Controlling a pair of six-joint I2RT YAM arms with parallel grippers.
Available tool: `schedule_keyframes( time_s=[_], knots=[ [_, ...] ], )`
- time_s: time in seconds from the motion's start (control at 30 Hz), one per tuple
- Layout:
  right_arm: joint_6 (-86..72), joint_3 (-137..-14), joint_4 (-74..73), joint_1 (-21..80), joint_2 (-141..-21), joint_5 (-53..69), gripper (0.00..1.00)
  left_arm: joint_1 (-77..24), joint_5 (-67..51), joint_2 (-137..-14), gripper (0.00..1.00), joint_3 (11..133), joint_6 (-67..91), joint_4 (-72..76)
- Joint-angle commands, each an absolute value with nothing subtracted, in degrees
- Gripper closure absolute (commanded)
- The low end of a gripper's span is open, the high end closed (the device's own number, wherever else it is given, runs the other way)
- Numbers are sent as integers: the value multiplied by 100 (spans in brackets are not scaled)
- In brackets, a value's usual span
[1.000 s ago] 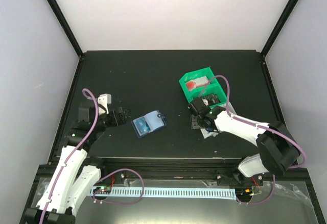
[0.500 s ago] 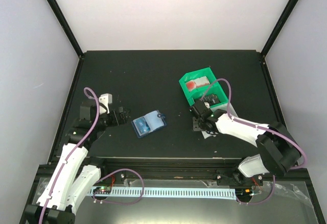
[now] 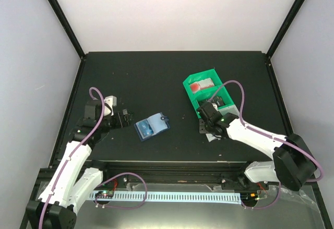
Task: Put the credit cards into the card holder
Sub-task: Pick up the credit card from the storage box.
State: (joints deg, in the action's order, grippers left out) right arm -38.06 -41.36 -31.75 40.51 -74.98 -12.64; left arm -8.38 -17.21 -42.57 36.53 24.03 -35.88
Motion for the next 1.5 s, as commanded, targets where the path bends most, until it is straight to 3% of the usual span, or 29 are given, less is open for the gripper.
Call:
schedule_keyframes(
  time_s=[0.0,0.27,0.87,1.23,1.47],
  knots=[
    [-3890,-4134,-3198,4020,-7371,-1292,51,-876,-1781,-4315,1,3859,2384,-3585],
    [-3970,-4240,-3167,4021,-8136,-1443,46,-871,-1784,-4242,1,3829,2430,-3628],
    [-4204,-3906,-2973,4018,-7317,-967,60,-871,-1773,-4218,1,3832,2402,-3570],
    [-4255,-3909,-3145,4025,-7121,-1127,78,-871,-1926,-4218,1,3819,2385,-3548],
    [-4287,-3937,-3342,4019,-6836,-1119,98,-872,-2211,-4269,1,3806,2345,-3461]
  ],
)
